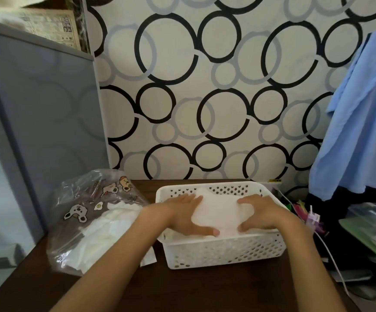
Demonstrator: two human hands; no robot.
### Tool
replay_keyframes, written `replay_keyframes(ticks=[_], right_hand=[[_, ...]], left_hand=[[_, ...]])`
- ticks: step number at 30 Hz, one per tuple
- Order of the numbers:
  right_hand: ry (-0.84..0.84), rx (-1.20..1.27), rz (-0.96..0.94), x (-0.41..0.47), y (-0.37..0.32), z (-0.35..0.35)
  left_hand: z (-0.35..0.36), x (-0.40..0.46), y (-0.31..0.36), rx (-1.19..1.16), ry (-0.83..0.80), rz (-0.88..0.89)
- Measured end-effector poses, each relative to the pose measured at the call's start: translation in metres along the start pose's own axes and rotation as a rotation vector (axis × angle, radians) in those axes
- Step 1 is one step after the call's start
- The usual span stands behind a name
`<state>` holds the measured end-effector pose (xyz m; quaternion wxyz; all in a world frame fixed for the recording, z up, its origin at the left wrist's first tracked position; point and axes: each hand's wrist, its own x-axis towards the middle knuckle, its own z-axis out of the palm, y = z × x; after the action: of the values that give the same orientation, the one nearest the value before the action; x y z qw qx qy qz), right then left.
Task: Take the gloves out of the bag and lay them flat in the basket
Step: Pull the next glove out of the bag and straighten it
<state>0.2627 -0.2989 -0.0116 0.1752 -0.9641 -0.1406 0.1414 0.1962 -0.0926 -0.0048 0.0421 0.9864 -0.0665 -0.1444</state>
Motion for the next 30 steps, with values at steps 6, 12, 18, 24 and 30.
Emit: replay_keyframes(ticks=[6,12,18,24,30], right_hand=[[0.278,0.092,-0.128,-0.025,-0.021,-0.02],[0.321,0.043,-0.408,-0.069,-0.108,0.004],[0.27,-0.099,-0.489,-0.071,-0.173,0.072],[0.384,-0.018,-0.494,-0.055,-0.187,0.082],[0.308,0.037,-0.473,-0.058,-0.196,0.082]], left_hand=[[-0.021,-0.092,-0.07,-0.441,0.496,-0.056],[-0.005,-0.135,-0.106,-0.249,0.159,-0.397],[0.0,-0.123,-0.123,-0.337,0.312,-0.355],[0.002,-0.125,-0.14,-0.529,0.644,-0.336],[0.008,-0.122,-0.143,-0.623,0.797,-0.384]])
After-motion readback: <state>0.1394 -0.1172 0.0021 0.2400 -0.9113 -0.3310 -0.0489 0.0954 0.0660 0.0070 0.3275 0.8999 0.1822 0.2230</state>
